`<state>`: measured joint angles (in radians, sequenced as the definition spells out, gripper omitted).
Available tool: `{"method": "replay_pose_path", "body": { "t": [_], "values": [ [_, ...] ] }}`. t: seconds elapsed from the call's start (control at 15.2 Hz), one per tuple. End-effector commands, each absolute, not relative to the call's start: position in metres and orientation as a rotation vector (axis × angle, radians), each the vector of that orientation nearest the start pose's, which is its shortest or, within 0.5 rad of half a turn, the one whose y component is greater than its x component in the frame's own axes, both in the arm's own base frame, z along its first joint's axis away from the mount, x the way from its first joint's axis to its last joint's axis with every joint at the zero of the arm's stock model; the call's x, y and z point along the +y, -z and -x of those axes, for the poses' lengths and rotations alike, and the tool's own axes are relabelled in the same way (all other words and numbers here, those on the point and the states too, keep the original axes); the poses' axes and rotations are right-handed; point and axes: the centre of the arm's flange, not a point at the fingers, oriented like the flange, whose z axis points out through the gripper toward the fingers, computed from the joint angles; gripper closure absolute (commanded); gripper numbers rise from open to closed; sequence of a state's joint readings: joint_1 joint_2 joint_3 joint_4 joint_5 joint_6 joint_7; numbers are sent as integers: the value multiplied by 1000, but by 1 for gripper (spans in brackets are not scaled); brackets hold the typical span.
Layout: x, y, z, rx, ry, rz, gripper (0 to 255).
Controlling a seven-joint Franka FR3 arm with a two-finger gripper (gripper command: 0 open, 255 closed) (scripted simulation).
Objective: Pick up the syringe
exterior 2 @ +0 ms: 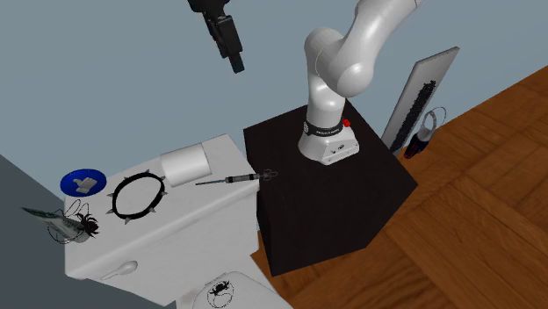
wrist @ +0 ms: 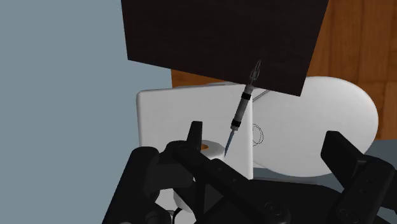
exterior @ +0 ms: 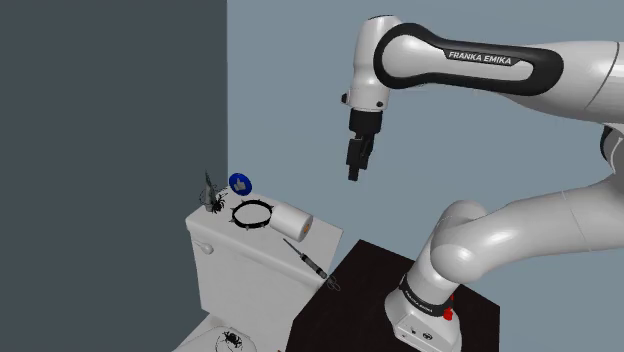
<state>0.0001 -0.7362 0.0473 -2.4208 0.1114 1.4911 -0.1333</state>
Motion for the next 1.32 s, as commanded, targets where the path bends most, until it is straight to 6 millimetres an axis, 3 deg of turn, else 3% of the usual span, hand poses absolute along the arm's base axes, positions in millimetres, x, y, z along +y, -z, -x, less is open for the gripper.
{"method": "replay_pose_path", "body": {
  "t": [0.0, 1.25],
  "values": [
    [30, -539, -305, -248, -289, 3029, 0],
    [91, -299, -302, 112, -80, 3097, 0]
  ]
}}
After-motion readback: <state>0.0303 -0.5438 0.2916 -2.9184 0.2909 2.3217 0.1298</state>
